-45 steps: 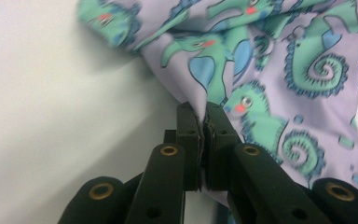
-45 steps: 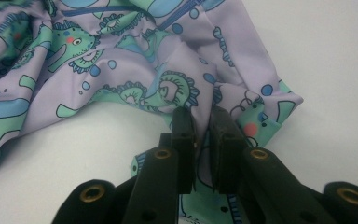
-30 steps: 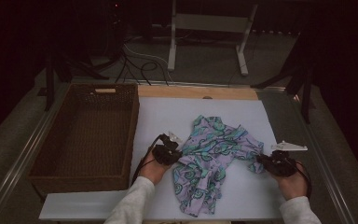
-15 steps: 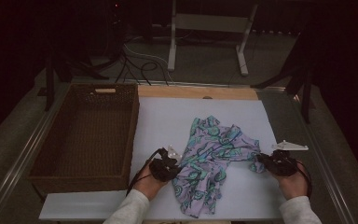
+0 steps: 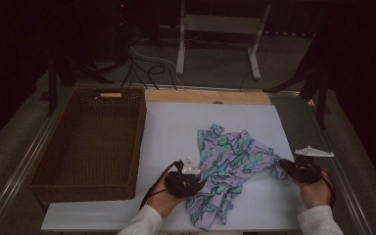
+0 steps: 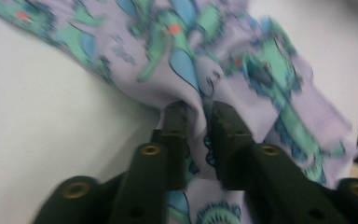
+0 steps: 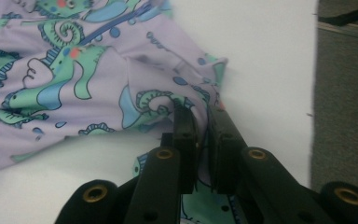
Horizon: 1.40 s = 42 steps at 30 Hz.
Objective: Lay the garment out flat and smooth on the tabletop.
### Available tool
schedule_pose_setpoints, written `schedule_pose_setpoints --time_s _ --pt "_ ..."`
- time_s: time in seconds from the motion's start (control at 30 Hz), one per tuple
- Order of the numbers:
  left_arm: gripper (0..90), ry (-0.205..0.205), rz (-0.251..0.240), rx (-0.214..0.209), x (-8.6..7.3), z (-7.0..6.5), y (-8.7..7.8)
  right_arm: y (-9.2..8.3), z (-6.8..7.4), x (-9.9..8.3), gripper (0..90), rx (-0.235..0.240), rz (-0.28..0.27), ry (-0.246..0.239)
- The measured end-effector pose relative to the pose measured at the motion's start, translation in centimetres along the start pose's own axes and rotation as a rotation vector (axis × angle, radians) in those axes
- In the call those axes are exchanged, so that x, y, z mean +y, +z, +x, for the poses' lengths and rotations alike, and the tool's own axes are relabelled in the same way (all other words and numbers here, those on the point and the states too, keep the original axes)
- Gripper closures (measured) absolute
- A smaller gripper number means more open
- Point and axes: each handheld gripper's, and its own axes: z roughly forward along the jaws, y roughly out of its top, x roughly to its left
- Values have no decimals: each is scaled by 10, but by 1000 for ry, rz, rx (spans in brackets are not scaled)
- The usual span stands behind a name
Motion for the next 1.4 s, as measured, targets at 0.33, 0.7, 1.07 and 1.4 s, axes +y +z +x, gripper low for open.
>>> schedule_pose_setpoints --time_s 0.33,0.7,1.07,1.4 --pt "531 -147 -79 19 18 31 9 -9 -16 -4 838 -141 -1 34" --pt "466 -134 -72 7 23 26 25 -14 2 4 305 -67 -115 28" --pt "760 -63 19 -41 22 12 46 8 68 16 298 219 -119 -98" --pt "829 -37 9 -171 26 -15 53 46 104 14 571 296 54 -202"
